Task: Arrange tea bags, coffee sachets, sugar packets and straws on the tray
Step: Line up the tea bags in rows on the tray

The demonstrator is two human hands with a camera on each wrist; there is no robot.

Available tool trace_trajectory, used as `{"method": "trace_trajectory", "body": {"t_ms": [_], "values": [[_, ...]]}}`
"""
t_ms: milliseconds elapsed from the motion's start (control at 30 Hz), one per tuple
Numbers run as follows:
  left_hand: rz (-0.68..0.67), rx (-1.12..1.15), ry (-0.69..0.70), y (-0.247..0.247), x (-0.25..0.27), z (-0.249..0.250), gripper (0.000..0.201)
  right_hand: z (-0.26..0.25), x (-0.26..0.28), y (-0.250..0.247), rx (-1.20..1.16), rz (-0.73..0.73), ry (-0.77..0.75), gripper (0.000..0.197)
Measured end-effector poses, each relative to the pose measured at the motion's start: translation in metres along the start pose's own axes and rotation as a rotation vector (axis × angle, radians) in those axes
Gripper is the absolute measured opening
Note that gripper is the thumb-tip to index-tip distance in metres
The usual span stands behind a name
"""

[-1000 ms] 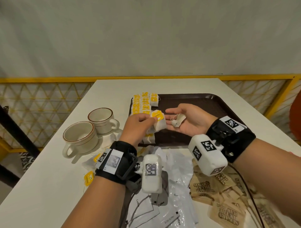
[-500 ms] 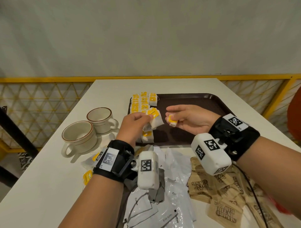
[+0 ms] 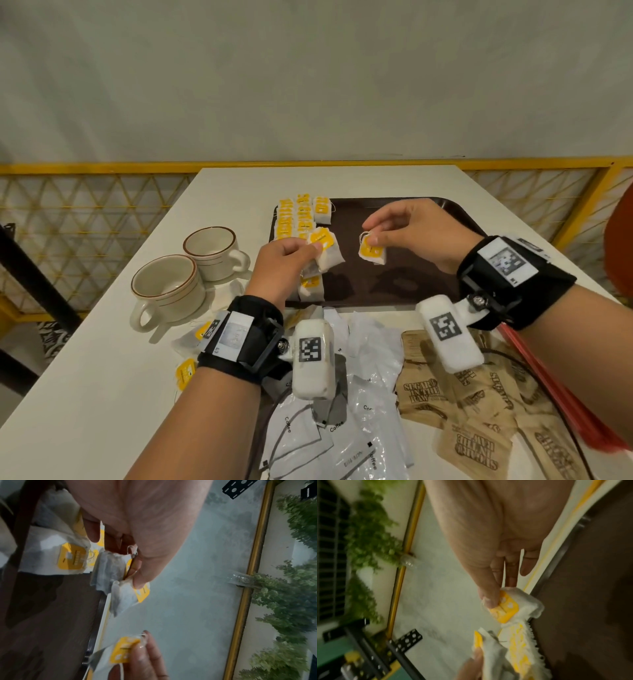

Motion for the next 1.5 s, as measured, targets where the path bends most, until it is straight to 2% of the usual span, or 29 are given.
{"method": "trace_trajectory", "body": {"t_ms": [100, 167, 267, 467, 733, 800, 933, 1033, 1100, 1167, 1233, 1300, 1367, 1500], "values": [[0.021, -0.034, 0.039, -0.001, 0.001, 0.004, 0.023, -0.007, 0.002, 0.005, -0.219, -0.107, -0.006, 0.025], [0.029, -0.037, 0.058, -0.001, 0.001, 0.006, 0.023, -0.013, 0.005, 0.015, -0.185, -0.212, -0.013, 0.027], [0.027, -0.022, 0.082, 0.0, 0.003, 0.009, 0.022, -0.019, 0.006, 0.029, -0.118, -0.271, -0.023, 0.026], [0.011, -0.019, 0.092, 0.004, 0.005, 0.012, 0.021, -0.02, -0.001, 0.038, -0.193, -0.228, -0.034, 0.023], [0.001, -0.006, 0.083, 0.006, 0.006, 0.012, 0.016, -0.006, -0.004, 0.048, -0.404, -0.156, 0.069, 0.028], [0.005, -0.014, 0.083, 0.005, 0.005, 0.012, 0.016, -0.006, -0.004, 0.048, -0.354, -0.149, 0.066, 0.028], [0.019, -0.017, 0.074, 0.002, 0.003, 0.009, 0.018, -0.015, -0.006, 0.038, 0.043, -0.071, -0.036, 0.016], [0.035, -0.008, 0.063, -0.001, 0.002, 0.007, 0.019, -0.019, -0.006, 0.032, 0.125, -0.048, -0.075, 0.008], [0.044, -0.008, 0.06, -0.003, 0.002, 0.006, 0.019, -0.018, -0.005, 0.029, 0.073, -0.072, -0.064, 0.007], [0.047, -0.014, 0.055, -0.003, 0.002, 0.007, 0.019, -0.018, -0.002, 0.034, -0.095, -0.181, -0.032, 0.007], [0.043, -0.013, 0.045, -0.003, 0.003, 0.007, 0.019, -0.018, 0.001, 0.04, -0.239, -0.285, -0.003, 0.015], [0.046, -0.007, 0.041, -0.003, 0.003, 0.006, 0.019, -0.018, 0.0, 0.035, -0.239, -0.26, -0.007, 0.017], [0.053, -0.004, 0.049, -0.004, 0.002, 0.006, 0.021, -0.018, 0.0, 0.033, -0.243, -0.237, -0.021, 0.007], [0.054, -0.023, 0.065, -0.003, 0.003, 0.008, 0.021, -0.013, 0.004, 0.047, -0.293, -0.34, 0.022, 0.011]]}}
Point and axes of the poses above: each hand's wrist, its own x-axis away from the middle knuckle, its own y-axis out of the palm, z = x × y, the point moved 9 cm from there along -x, towards the middle knuckle, and after that the axes turned 6 degrees about -z, right-handed, at the moved point
